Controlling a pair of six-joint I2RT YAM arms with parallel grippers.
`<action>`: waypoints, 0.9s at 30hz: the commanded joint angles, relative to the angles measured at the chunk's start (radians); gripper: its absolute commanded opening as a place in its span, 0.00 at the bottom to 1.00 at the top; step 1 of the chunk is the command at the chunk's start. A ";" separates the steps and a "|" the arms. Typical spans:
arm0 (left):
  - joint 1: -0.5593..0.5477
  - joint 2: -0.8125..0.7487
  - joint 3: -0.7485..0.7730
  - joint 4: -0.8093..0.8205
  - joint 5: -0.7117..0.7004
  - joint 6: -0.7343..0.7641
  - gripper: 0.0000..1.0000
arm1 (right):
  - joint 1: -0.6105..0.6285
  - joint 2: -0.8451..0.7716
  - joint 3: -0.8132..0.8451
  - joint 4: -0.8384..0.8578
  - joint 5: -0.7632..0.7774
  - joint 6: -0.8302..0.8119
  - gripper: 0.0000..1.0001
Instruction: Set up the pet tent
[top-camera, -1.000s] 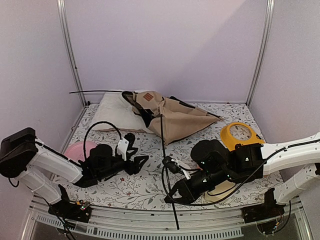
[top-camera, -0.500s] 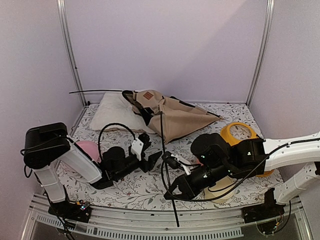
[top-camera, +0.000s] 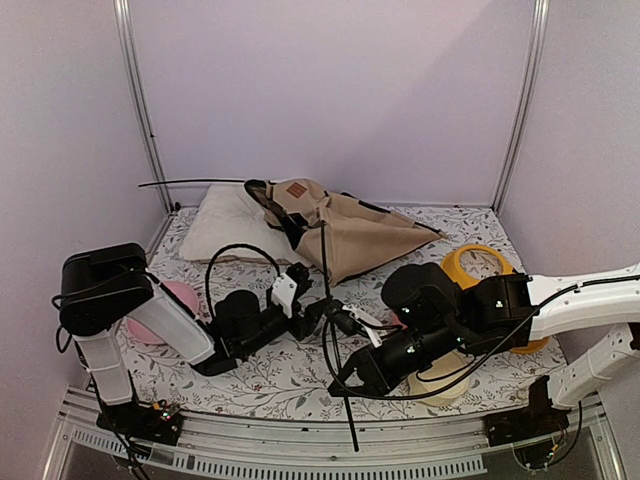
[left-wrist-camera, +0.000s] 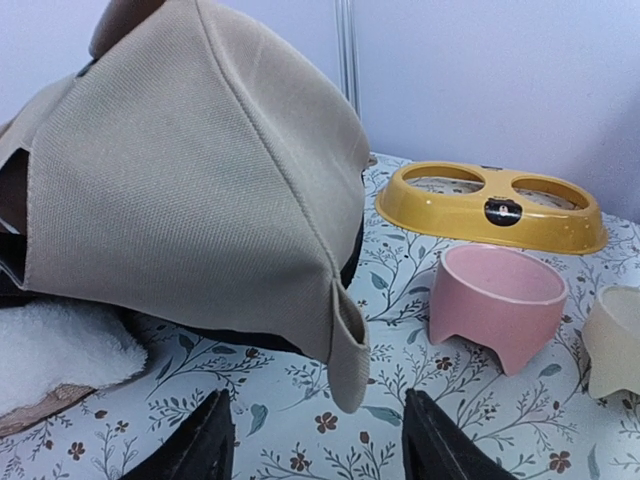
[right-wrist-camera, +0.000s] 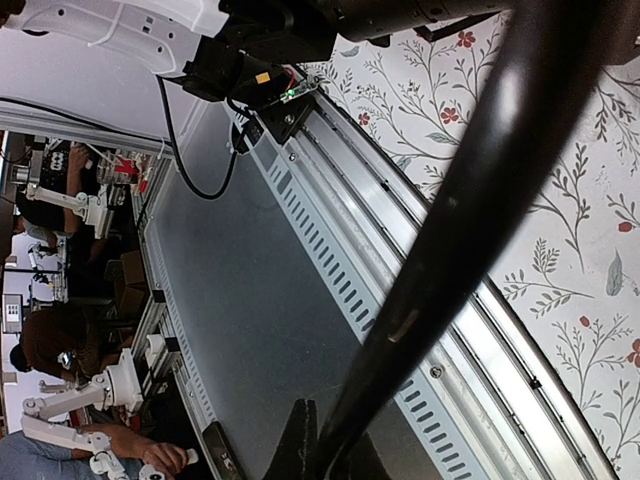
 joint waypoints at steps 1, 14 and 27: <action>-0.019 0.032 0.044 0.007 -0.001 0.015 0.57 | -0.017 -0.001 0.041 0.028 0.053 -0.052 0.00; -0.033 0.081 0.099 -0.033 -0.029 0.016 0.47 | -0.017 -0.021 0.038 0.023 0.069 -0.043 0.00; -0.036 0.093 0.119 -0.038 -0.068 0.012 0.36 | -0.018 -0.033 0.041 0.021 0.079 -0.038 0.00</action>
